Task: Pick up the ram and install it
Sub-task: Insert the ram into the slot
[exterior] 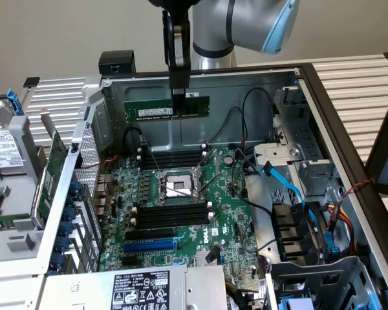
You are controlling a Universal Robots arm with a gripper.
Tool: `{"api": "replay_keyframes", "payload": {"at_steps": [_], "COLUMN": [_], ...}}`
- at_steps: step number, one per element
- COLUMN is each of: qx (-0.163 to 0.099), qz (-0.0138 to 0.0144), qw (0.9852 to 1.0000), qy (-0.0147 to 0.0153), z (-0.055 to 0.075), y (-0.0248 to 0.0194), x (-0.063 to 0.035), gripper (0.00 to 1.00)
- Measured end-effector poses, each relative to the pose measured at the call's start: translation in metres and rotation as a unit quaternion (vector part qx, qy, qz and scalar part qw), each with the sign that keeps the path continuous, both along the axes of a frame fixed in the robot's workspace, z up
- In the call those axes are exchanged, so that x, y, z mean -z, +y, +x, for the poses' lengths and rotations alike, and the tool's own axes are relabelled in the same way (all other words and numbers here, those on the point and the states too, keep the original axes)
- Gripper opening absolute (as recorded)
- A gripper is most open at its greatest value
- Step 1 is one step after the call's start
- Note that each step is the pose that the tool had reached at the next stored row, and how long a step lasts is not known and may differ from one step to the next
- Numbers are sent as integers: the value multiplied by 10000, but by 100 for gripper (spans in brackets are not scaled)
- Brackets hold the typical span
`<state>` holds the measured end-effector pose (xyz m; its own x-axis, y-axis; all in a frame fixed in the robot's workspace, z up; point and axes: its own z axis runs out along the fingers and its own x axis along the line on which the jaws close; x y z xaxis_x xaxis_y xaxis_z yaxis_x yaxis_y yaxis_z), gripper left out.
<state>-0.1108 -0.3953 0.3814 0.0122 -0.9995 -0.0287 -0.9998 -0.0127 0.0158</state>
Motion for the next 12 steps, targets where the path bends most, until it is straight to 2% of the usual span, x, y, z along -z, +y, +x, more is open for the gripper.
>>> {"api": "replay_keyframes", "payload": {"at_steps": [3,12], "qx": [74,182], "qz": [-10,-98], "qw": [10000,9998], "qy": [0,-9], "z": [0,0], "y": [0,0], "x": [45,146], "gripper": [13,13]}}
